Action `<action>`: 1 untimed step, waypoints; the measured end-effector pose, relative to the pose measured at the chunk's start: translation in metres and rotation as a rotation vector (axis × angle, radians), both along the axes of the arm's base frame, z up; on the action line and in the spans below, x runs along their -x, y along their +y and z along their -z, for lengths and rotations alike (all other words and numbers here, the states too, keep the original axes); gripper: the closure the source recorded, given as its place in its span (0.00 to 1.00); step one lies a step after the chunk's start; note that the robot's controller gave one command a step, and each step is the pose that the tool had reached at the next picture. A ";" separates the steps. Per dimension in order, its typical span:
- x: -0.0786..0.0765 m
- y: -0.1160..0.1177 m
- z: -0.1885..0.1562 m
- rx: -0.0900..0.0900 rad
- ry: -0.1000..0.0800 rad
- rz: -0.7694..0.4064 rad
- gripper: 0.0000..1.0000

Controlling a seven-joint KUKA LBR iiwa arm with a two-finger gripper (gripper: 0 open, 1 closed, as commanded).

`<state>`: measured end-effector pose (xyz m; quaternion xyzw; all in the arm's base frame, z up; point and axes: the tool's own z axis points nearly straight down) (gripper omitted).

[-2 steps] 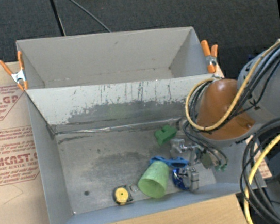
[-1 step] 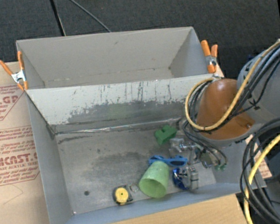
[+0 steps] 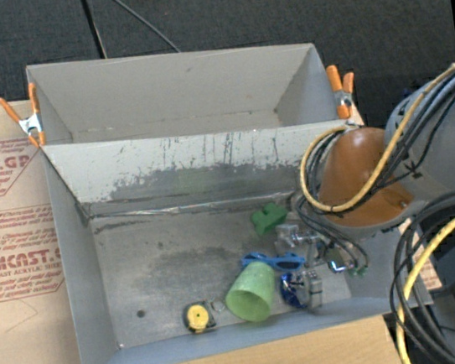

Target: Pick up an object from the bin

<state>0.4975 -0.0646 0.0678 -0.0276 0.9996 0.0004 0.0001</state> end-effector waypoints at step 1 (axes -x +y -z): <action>0.000 0.000 0.000 0.000 0.000 0.001 0.00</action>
Offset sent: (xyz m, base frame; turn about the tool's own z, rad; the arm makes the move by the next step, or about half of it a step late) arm 0.0000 0.0000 0.0000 0.0000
